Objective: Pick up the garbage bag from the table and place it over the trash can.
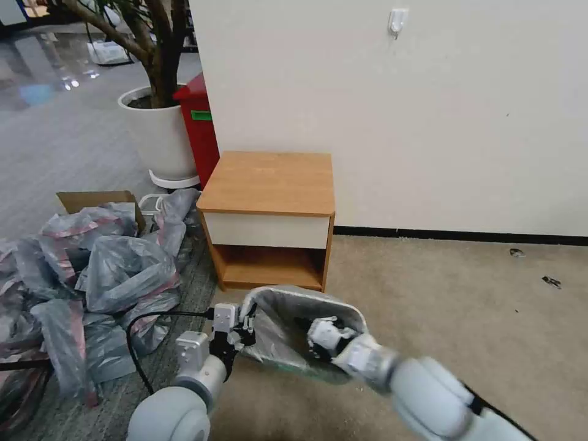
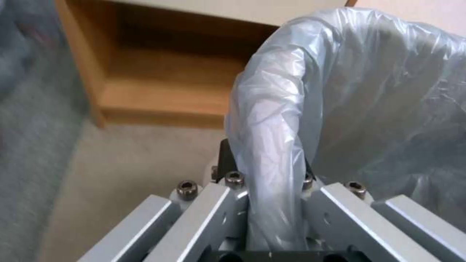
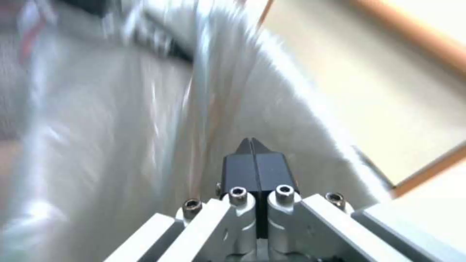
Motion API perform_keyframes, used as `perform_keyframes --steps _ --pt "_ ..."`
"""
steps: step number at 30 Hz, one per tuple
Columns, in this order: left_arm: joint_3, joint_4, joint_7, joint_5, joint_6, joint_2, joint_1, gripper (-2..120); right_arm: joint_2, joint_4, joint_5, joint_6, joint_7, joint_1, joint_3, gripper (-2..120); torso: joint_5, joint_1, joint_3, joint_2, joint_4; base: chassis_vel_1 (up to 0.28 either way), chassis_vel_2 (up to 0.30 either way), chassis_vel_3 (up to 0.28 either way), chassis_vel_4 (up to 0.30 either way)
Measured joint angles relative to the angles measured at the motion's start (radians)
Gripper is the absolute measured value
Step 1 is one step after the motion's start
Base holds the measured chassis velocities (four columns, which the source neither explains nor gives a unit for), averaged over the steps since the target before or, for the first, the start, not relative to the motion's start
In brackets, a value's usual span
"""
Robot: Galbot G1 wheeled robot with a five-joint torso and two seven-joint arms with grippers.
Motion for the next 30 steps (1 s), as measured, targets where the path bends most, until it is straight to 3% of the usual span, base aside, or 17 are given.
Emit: perform_keyframes --steps 2,4,5,8,9,10,14,30 --pt "-0.006 0.017 -0.016 -0.09 0.029 0.005 -0.01 3 0.009 0.076 0.067 0.002 0.062 -0.076 0.084 0 -0.0004 0.0 0.0 0.0 0.0 0.0 0.0 0.0 0.0" --pt "-0.009 0.028 -0.021 -0.149 0.05 0.009 -0.013 3 0.075 0.103 0.084 0.043 0.098 -0.129 0.165 4 0.0 0.0 0.0 0.0 0.0002 0.0 0.0 0.0 0.0" --pt "-0.009 0.028 -0.021 -0.149 0.05 0.009 -0.013 3 0.075 0.103 0.084 0.043 0.098 -0.129 0.165 4 0.0 0.0 0.0 0.0 0.0002 0.0 0.0 0.0 0.0" --pt "-0.013 0.049 -0.025 -0.212 0.063 0.014 -0.016 3 0.245 0.104 0.096 0.146 0.137 -0.201 0.249 18 0.0001 0.0 0.0 0.0 0.0 0.0 0.0 0.0 0.0" --pt "-0.015 0.064 -0.024 -0.22 0.058 0.015 -0.019 3 0.303 0.094 0.097 0.183 0.143 -0.224 0.261 21 0.0001 0.0 0.0 0.0 0.0 0.0 0.0 0.0 0.0" --pt "-0.015 0.064 -0.024 -0.22 0.058 0.015 -0.019 3 0.303 0.094 0.097 0.183 0.143 -0.224 0.261 21 0.0001 0.0 0.0 0.0 0.0 0.0 0.0 0.0 0.0" --pt "-0.017 0.142 -0.01 -0.253 0.046 0.012 -0.028 3 0.445 0.059 0.099 0.25 0.142 -0.298 0.235 41 -0.0003 0.0 0.0 0.0 0.0 0.0 0.0 0.0 0.0" --pt "-0.011 0.223 0.001 -0.27 0.073 0.007 -0.021 3 0.498 0.008 0.042 0.291 0.077 -0.299 0.203 96 -0.0001 0.0 0.0 0.0 0.0002 0.0 0.0 0.0 0.0"
